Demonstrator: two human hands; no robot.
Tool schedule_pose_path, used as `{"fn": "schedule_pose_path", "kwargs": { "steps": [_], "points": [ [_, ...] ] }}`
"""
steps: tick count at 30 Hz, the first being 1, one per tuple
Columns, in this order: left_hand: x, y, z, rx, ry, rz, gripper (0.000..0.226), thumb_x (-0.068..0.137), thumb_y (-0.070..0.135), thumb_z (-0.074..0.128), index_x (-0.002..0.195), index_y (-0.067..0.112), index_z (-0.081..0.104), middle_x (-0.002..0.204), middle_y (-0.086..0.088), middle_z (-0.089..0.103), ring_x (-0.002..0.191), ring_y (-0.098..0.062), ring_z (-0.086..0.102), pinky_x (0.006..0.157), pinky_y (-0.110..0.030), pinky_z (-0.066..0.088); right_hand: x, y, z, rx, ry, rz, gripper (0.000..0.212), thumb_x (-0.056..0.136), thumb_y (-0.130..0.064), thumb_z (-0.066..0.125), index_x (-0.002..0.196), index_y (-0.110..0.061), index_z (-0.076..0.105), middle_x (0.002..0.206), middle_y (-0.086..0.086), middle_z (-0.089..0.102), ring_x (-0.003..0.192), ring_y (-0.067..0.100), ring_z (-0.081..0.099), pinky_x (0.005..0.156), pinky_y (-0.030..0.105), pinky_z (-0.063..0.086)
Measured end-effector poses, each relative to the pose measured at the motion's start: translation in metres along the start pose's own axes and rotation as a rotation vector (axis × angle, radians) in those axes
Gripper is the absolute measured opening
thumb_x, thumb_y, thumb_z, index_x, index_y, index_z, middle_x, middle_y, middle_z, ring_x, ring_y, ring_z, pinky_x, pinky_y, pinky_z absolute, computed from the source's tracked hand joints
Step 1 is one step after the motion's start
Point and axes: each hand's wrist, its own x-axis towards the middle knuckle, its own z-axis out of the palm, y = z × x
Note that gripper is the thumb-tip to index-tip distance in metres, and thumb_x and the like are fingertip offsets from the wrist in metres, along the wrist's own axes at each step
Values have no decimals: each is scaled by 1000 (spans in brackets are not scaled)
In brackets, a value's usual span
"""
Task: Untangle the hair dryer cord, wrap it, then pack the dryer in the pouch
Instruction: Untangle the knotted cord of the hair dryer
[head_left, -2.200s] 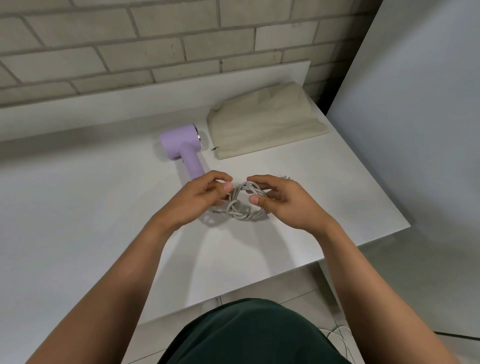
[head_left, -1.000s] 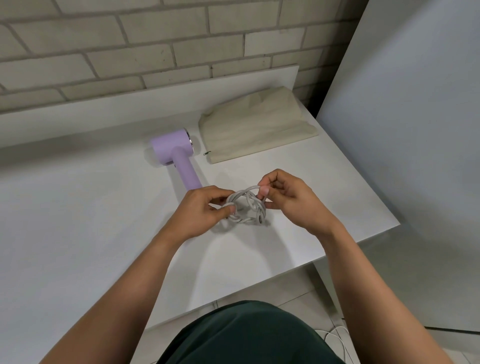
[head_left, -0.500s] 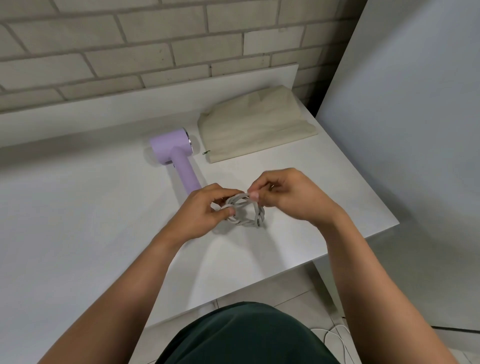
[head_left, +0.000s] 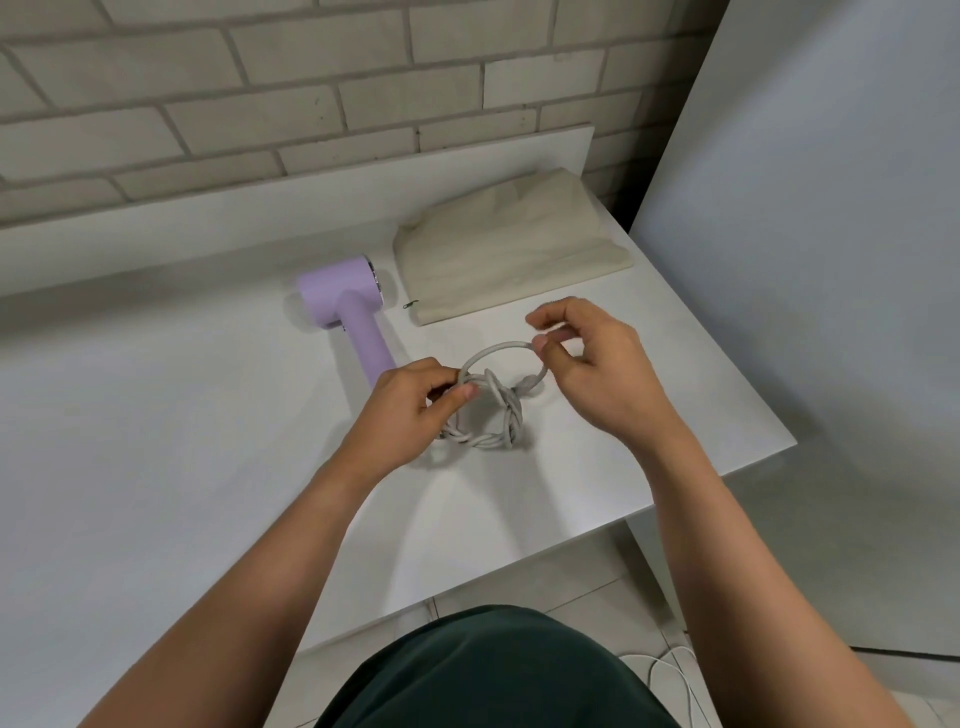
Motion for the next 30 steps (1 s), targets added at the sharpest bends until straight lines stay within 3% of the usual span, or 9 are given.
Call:
{"fn": "schedule_pose_path", "kwargs": {
  "steps": [4,7,9,14,18,21,25,28,30],
  "points": [
    [1,0,2,81,-25,34,17,99,29,67,94,19,79,77,2,60,72,-13,58,67,-21,42,2,-21,1,-205,13,-408,22,97,-12,64,117,-17,73,103,-14,63,80,-11,55,75,3,38],
    [1,4,3,128,-39,70,20,101,30,64,99,18,80,80,0,59,70,-11,56,65,-21,42,10,-26,13,-565,-334,-427,28,100,-28,62,126,-21,70,114,-6,66,105,10,58,86,28,51],
    [1,6,4,136,-32,83,23,101,35,63,100,18,80,79,0,57,69,-14,54,65,-26,44,15,-24,19,-770,-399,-397,22,101,-28,59,118,-23,71,106,-2,64,103,25,58,79,42,54],
    [-2,3,3,91,-15,49,23,92,42,74,94,19,76,80,1,59,72,-15,56,67,-23,44,18,-21,5,-414,-239,-315,15,98,-29,65,103,-27,79,93,-5,70,85,18,61,79,36,51],
    [-6,-2,8,58,-1,36,19,88,36,79,85,17,76,73,5,57,69,-13,56,63,-20,42,16,-19,-3,-125,-91,-160,8,95,-28,73,98,-26,81,91,-11,76,77,8,61,75,16,47],
    [-6,-1,10,13,48,29,19,92,34,75,84,18,78,72,6,57,68,-13,57,63,-15,38,14,-16,-2,6,-23,-81,7,95,-29,73,95,-27,80,87,-13,76,67,14,64,71,24,53],
    [-2,-2,9,12,41,1,26,91,37,75,76,15,77,70,0,60,67,-16,57,64,-26,43,14,-6,2,-210,54,-114,15,99,-28,67,109,-23,77,98,-9,72,69,10,58,77,35,53],
    [0,0,9,18,29,0,20,89,37,77,83,18,81,69,5,58,66,-11,57,63,-26,43,7,-12,6,-492,71,-345,41,95,-14,65,135,-24,64,130,-4,60,101,23,61,74,43,58],
    [1,1,8,36,22,-4,18,89,38,77,88,21,83,68,5,57,64,-11,55,63,-28,43,1,-18,13,-582,-26,-525,55,88,-5,68,139,-25,61,139,-3,57,110,27,56,66,36,55]
  ]
}}
